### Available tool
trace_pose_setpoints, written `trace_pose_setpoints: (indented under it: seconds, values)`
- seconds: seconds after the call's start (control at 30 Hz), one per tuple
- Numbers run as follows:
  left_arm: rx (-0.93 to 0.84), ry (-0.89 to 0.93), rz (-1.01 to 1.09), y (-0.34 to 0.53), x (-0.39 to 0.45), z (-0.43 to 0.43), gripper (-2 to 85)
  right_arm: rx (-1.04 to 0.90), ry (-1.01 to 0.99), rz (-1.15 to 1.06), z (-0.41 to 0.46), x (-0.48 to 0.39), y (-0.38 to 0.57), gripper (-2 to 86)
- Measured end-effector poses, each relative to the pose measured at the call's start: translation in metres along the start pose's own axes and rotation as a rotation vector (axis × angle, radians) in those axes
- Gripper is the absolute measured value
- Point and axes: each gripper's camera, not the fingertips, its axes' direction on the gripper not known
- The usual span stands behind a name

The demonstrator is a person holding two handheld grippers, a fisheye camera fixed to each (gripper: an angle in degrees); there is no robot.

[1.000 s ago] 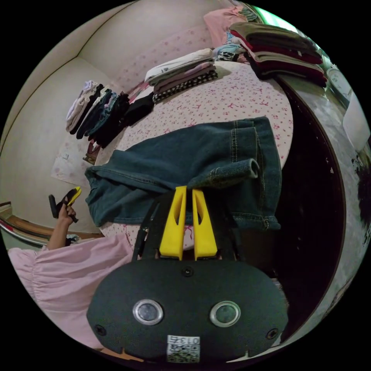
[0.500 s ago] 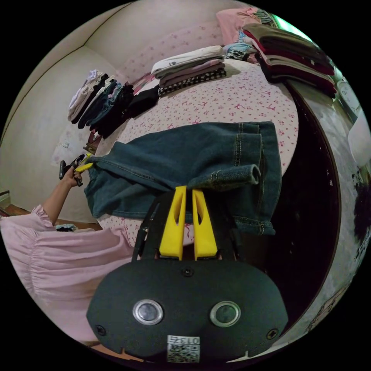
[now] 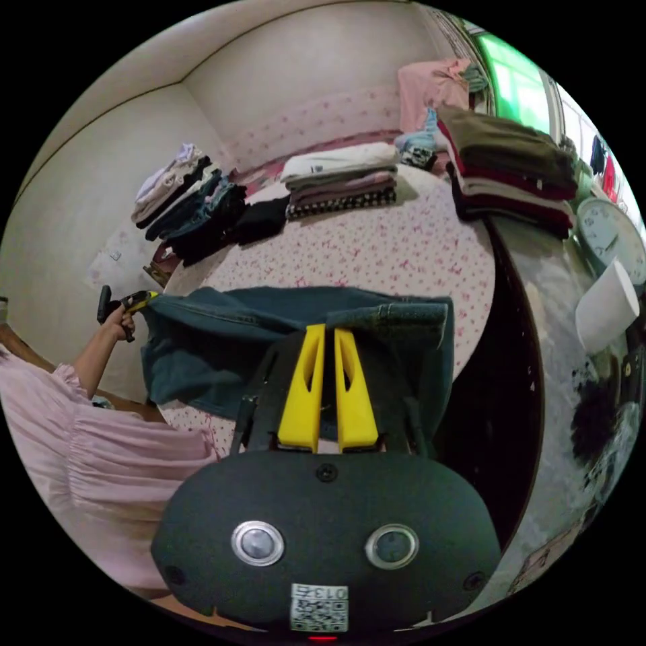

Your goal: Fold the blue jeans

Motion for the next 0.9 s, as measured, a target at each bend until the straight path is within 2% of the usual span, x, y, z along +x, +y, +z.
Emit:
trace_pose_setpoints:
  seconds: [0.23, 0.33, 0.4, 0.5, 0.6, 0.77, 0.9]
  values:
    - [0.122, -0.091, 0.148, -0.024, 0.039, -0.023, 4.4, 0.197, 0.111, -0.171, -0.008, -0.026, -0.104, 3.3]
    - [0.101, -0.087, 0.050, -0.035, 0.018, 0.010, 8.5, 0.204, 0.164, -0.177, 0.018, -0.024, -0.140, 4.6]
    - [0.044, -0.053, -0.062, -0.032, -0.001, 0.027, 9.7, 0.061, 0.125, -0.064, 0.051, -0.001, -0.164, 5.7]
    - [0.068, -0.081, -0.043, -0.012, -0.012, 0.019, 10.1, 0.074, 0.143, -0.035, 0.045, 0.014, -0.145, 5.9]
    - [0.072, -0.223, -0.032, 0.018, -0.024, -0.004, 10.8, 0.029, 0.255, 0.005, 0.040, 0.035, -0.098, 6.7]
    - [-0.026, -0.513, -0.099, 0.074, -0.061, -0.042, 14.7, -0.127, 0.250, 0.151, 0.050, 0.086, -0.033, 8.1]
    - [-0.026, -0.512, -0.215, 0.102, -0.087, -0.065, 18.4, -0.145, 0.255, 0.195, 0.059, 0.104, -0.019, 9.1]
